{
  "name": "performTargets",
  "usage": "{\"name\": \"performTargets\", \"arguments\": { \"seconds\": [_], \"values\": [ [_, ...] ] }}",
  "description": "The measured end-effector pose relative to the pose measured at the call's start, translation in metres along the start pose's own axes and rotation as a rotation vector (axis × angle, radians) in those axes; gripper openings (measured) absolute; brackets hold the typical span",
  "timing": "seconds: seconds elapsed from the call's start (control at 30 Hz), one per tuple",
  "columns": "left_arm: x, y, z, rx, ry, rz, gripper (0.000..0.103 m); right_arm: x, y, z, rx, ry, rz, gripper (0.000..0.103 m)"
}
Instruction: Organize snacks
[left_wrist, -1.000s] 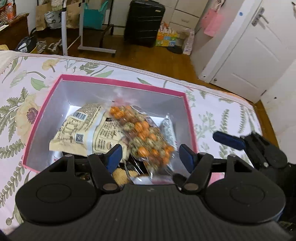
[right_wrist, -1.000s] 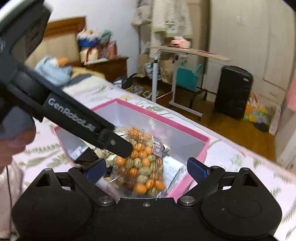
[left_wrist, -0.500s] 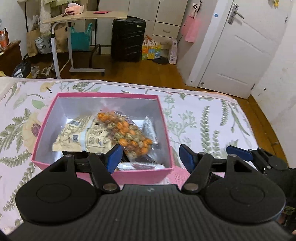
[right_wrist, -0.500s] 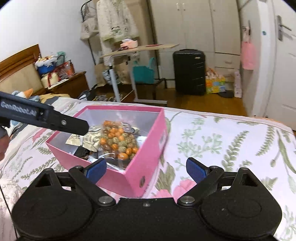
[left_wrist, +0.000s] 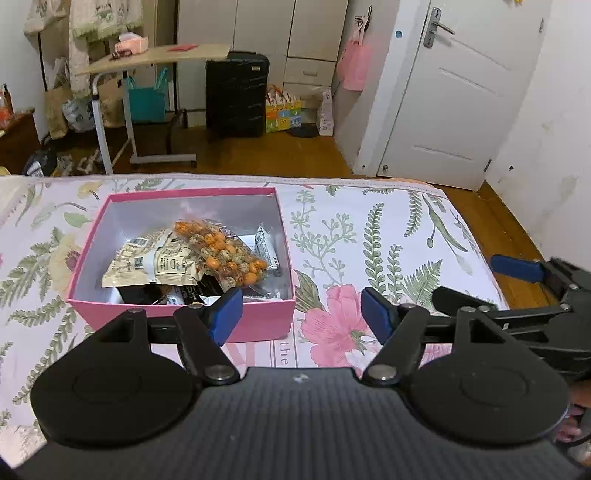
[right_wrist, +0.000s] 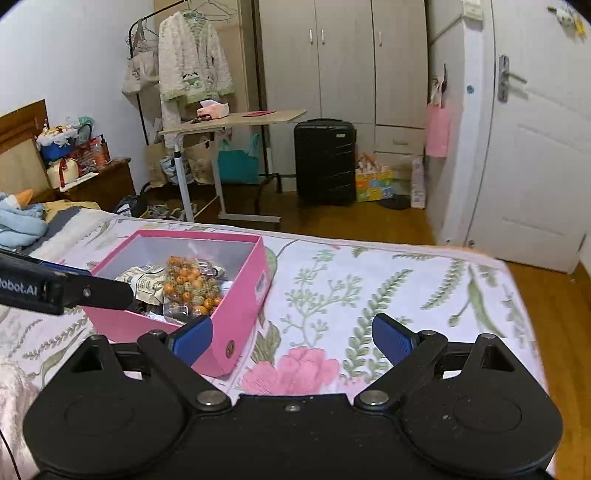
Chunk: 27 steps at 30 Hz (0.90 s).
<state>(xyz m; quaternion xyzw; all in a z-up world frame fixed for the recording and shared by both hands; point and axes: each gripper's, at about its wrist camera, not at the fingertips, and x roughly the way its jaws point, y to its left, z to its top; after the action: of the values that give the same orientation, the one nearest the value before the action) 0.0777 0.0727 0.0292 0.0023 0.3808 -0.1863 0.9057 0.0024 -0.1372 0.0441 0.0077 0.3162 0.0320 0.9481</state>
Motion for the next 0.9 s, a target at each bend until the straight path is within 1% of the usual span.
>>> {"name": "performTargets", "arguments": {
  "seconds": [0.07,0.13,0.27,0.3,0.4,0.53,0.67,0.8,0.9],
  "values": [
    [-0.007,-0.005,-0.005,0.006,-0.016,0.009,0.073,-0.01,0.001,0.0,-0.003,0.012,-0.016,0.095],
    [-0.012,-0.007,-0.009,-0.002,-0.029,0.011,0.077,-0.019,0.003,-0.002,0.001,0.019,-0.04,0.095],
    [-0.018,-0.012,-0.017,-0.005,-0.046,0.034,0.083,-0.028,0.002,-0.01,0.043,0.038,-0.067,0.096],
    [-0.018,-0.013,-0.02,-0.004,-0.048,0.045,0.086,-0.03,0.002,-0.012,0.055,0.043,-0.071,0.096],
    [-0.017,-0.014,-0.025,-0.014,-0.038,0.059,0.09,-0.033,0.001,-0.016,0.091,0.05,-0.103,0.098],
    [-0.014,-0.011,-0.029,-0.043,-0.043,0.068,0.093,-0.034,0.003,-0.018,0.126,0.063,-0.135,0.099],
    [-0.01,-0.01,-0.032,-0.043,-0.073,0.1,0.095,-0.033,0.004,-0.021,0.12,0.039,-0.141,0.099],
    [-0.004,-0.01,-0.034,-0.041,-0.059,0.109,0.095,-0.029,0.007,-0.023,0.092,0.044,-0.173,0.099],
    [-0.001,-0.009,-0.037,-0.038,-0.05,0.113,0.095,-0.027,0.007,-0.025,0.085,0.054,-0.17,0.099]
  ]
}}
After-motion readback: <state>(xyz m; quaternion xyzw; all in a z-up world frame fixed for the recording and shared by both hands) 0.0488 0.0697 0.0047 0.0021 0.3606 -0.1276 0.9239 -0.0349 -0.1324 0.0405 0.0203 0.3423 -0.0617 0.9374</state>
